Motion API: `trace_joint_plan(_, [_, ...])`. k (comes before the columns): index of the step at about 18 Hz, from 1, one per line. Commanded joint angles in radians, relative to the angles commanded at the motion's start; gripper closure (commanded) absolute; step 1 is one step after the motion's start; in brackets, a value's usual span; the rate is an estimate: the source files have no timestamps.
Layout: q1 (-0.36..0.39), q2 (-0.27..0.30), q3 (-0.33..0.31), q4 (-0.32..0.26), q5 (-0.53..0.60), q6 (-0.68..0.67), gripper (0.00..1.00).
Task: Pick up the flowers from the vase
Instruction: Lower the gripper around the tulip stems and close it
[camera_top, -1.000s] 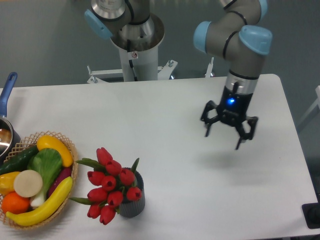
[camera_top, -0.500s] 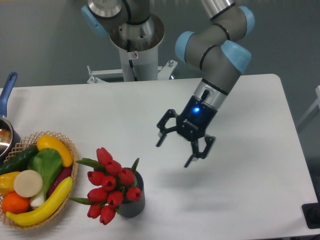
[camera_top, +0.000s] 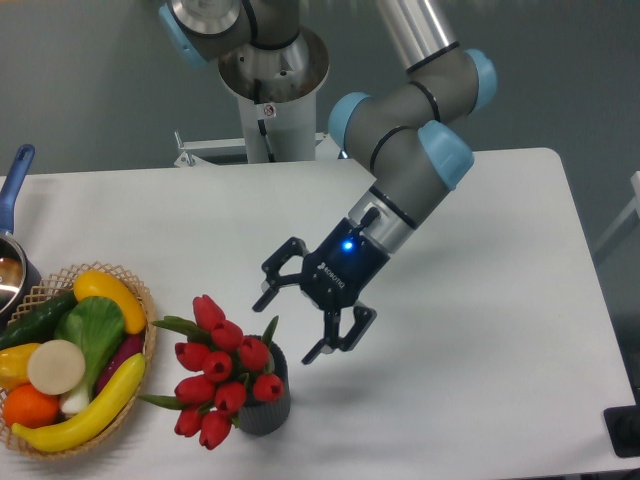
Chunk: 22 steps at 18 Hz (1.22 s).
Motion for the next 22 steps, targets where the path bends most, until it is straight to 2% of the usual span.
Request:
trace_joint_plan(4, [-0.02,-0.048,0.038,0.0,0.002,0.0,0.0])
trace_joint_plan(13, [-0.084,-0.072,0.048,0.0,0.003,-0.002,0.01])
trace_joint_plan(14, [-0.086,-0.077,0.043,0.0,0.005,-0.002,0.07])
trace_joint_plan(15, [-0.086,-0.077,0.042,0.0,0.005,-0.003,0.18])
trace_joint_plan(17, [-0.086,-0.077,0.043,0.0,0.006,-0.005,0.56])
trace_joint_plan(19, [-0.086,-0.077,0.046,0.0,0.006,-0.003,0.82])
trace_joint_plan(20, [-0.084,-0.075,0.046,0.0,0.008,-0.003,0.92])
trace_joint_plan(22, [-0.083,-0.074,0.048,0.0,0.014,-0.003,0.98])
